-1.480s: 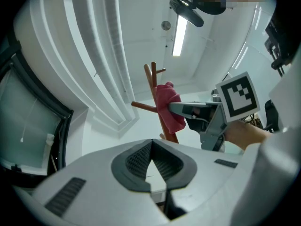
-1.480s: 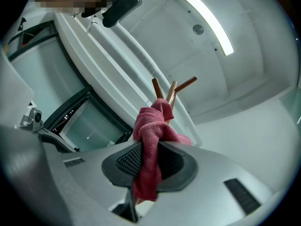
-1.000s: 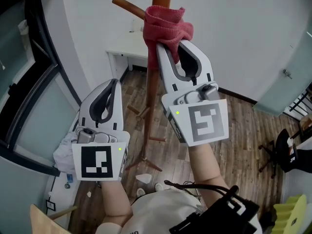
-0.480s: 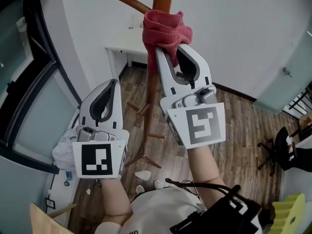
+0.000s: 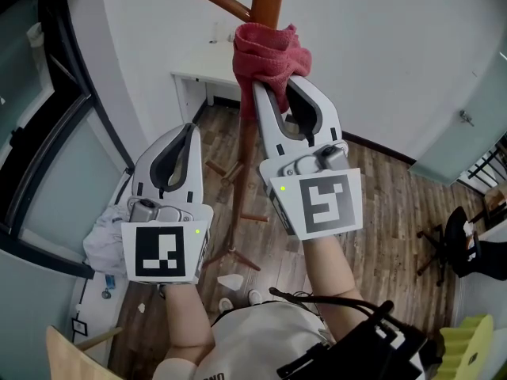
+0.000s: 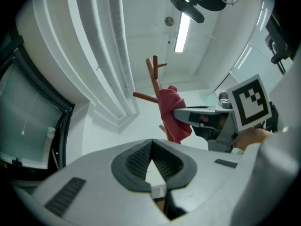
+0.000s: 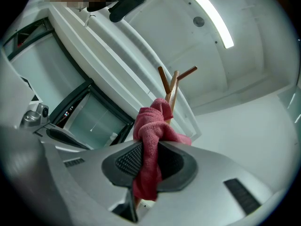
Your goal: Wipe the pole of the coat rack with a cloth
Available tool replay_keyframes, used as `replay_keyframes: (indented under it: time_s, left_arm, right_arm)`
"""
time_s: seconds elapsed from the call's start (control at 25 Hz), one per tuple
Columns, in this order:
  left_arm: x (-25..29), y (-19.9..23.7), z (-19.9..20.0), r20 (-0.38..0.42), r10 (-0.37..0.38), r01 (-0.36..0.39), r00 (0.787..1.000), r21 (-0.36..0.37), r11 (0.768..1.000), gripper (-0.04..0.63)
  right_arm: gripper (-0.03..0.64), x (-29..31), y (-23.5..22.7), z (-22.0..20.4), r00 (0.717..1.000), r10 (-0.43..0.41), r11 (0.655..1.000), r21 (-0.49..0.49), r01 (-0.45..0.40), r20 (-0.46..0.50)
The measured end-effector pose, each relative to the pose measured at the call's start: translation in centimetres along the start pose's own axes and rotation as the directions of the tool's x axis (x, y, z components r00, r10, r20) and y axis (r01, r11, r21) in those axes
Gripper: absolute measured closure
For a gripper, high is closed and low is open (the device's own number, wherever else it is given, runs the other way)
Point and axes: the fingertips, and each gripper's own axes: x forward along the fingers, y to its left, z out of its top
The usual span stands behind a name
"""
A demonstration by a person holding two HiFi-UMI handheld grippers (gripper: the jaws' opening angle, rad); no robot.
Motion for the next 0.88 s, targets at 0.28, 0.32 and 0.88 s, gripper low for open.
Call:
replay_keyframes:
  time_s: [0.28, 0.32, 0.88]
  left_arm:
    - [-0.2, 0.0, 2.4, 0.128, 0.013, -0.020, 0.992, 0.053, 0.998, 0.583]
    - [-0.4, -0.1, 2.5, 0.142, 0.012, -0.021, 0.990, 0.062, 0.998, 0.583]
    - [-1.8, -0.4, -0.4, 0.169, 0.005, -0.021, 0.986, 0.098, 0.995, 0.583]
  right_arm:
    - [0.535, -0.1, -0.2, -0.6, 0.999, -0.008, 1.000, 0.000, 0.008, -0.037]
    - [0.535, -0.2, -0.2, -0.6, 1.000, -0.006, 1.000, -0.002, 0.006, -0.029]
    - [0.535, -1.4, 1.7, -2.4, 1.000, 0.008, 1.000, 0.021, -0.008, 0.001]
